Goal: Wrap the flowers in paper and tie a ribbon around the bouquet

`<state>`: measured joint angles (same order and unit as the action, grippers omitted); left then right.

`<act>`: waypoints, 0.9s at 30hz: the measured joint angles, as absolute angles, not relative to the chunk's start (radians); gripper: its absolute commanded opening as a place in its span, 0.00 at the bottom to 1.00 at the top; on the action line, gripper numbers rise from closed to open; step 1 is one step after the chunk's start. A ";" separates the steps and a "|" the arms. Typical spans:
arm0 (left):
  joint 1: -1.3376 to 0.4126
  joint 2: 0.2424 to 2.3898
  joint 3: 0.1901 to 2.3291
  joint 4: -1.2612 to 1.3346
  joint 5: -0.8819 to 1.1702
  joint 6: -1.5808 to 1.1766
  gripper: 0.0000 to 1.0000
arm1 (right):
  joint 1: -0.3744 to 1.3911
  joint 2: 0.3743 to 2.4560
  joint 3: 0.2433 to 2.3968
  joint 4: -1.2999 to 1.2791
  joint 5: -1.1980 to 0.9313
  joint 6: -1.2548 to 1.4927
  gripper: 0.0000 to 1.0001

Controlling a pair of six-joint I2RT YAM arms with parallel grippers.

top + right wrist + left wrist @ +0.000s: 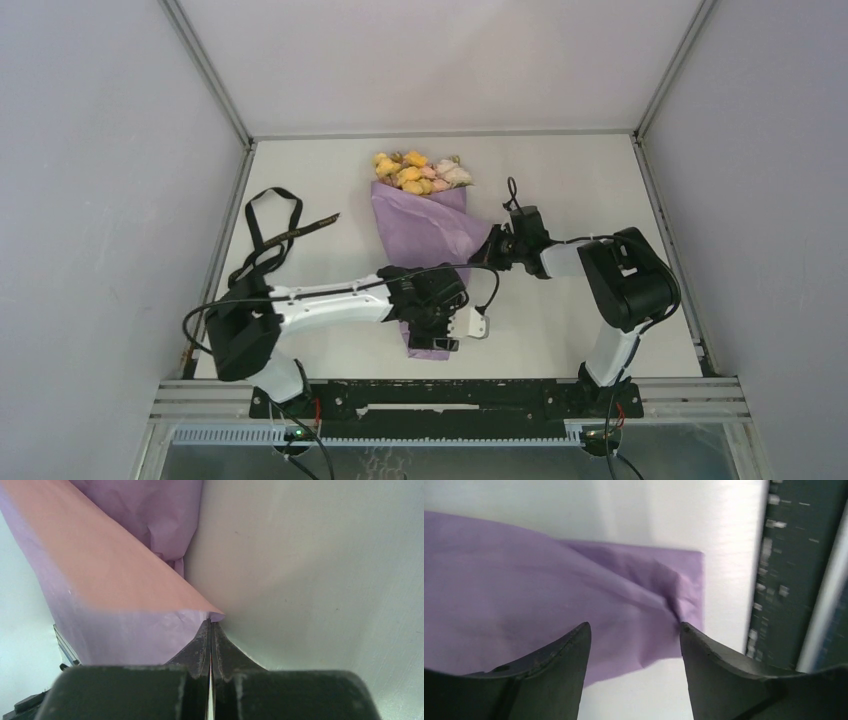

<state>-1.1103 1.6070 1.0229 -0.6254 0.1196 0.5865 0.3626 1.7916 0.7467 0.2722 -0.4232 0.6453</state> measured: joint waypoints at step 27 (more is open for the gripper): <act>-1.151 1.671 0.950 -0.390 -0.051 0.592 0.59 | 0.394 1.664 0.815 -0.017 -0.311 0.603 0.39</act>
